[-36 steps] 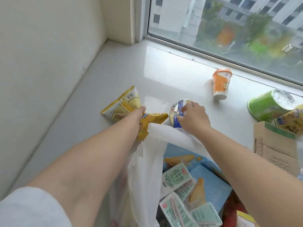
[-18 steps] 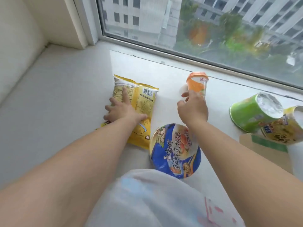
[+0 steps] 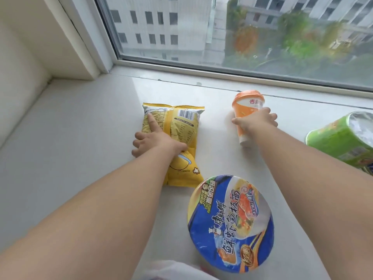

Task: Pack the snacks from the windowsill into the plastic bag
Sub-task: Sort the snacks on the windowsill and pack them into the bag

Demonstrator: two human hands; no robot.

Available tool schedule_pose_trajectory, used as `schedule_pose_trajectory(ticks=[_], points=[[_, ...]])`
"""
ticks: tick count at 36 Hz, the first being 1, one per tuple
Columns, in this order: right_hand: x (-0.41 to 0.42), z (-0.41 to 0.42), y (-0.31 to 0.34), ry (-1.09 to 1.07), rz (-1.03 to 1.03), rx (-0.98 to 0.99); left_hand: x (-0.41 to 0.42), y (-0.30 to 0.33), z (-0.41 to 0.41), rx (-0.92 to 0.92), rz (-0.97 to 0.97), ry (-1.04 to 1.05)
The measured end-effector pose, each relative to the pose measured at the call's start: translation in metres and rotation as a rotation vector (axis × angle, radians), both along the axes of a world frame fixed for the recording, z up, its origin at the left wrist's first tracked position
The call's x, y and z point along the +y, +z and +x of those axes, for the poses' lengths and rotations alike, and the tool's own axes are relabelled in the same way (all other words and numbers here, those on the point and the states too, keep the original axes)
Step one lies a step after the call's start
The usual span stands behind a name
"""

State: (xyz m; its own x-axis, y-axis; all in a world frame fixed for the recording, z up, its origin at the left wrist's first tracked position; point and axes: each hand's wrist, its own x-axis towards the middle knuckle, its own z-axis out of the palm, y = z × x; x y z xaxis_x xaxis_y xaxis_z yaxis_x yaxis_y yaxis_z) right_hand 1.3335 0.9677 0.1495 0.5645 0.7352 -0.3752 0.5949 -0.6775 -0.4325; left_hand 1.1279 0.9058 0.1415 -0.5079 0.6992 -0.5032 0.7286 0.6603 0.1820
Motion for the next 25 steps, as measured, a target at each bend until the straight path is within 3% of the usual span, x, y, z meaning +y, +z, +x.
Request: schedule_pose_trajectory(ticks=[7, 12, 19, 22, 25], points=[[-0.040, -0.017, -0.006, 0.131, -0.042, -0.021, -0.030, 0.003, -0.002, -0.085, 0.257, 0.108], [-0.076, -0.025, 0.020, 0.057, -0.116, 0.154, -0.066, 0.014, 0.004, -0.210, 0.339, 0.190], [-0.150, -0.033, 0.099, 0.088, 0.106, 0.218, -0.101, 0.076, -0.006, -0.269, 0.367, 0.304], [-0.178, -0.029, 0.143, 0.086, 0.279, 0.243, -0.108, 0.120, -0.010, -0.293, 0.471, 0.225], [-0.214, -0.025, 0.178, 0.017, 0.377, 0.409, -0.119, 0.171, -0.012, -0.376, 0.639, 0.173]])
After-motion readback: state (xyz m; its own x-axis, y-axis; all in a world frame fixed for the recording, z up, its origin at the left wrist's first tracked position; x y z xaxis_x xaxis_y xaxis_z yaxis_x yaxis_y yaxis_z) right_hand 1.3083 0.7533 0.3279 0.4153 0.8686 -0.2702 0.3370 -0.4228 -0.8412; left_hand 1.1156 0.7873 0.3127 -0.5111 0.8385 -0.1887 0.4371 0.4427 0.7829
